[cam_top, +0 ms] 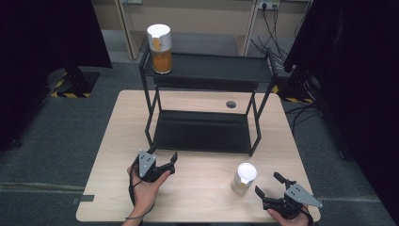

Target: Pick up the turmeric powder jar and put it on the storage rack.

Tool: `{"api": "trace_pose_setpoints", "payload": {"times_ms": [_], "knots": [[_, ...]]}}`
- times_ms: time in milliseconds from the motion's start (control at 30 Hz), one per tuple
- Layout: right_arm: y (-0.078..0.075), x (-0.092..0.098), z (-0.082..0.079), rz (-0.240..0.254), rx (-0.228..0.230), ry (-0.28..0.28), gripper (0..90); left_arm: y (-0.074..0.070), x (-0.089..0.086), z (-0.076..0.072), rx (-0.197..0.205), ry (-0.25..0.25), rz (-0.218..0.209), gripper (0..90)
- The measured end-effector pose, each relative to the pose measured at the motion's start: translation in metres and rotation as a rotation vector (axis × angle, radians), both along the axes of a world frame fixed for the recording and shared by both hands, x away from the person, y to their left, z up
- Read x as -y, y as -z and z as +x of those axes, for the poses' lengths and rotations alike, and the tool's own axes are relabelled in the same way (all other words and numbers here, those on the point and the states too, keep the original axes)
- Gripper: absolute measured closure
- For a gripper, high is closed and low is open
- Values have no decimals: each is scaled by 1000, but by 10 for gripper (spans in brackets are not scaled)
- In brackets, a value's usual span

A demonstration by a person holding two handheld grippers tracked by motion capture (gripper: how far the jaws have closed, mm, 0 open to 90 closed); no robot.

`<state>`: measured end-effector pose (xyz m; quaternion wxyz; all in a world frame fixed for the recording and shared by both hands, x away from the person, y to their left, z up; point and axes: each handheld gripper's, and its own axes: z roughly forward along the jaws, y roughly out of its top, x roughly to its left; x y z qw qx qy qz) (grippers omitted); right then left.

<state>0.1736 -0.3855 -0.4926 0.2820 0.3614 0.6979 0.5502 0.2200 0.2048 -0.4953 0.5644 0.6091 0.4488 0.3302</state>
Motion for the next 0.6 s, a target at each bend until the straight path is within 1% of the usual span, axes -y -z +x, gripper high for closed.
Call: {"api": "trace_pose_setpoints", "payload": {"times_ms": [100,167,400,533,600], "knots": [[0,0,0,0,1,1,68,7,0,-2,-17,-6,-20,133],[0,0,0,-1,0,0,68,9,0,-2,-31,-3,-12,133],[0,0,0,0,0,-1,68,16,0,-4,-58,-4,-13,133],[0,0,0,1,0,-1,68,17,-1,-5,-48,1,-17,134],[0,0,0,0,-1,-1,68,17,-1,-5,-50,2,-19,133]]}}
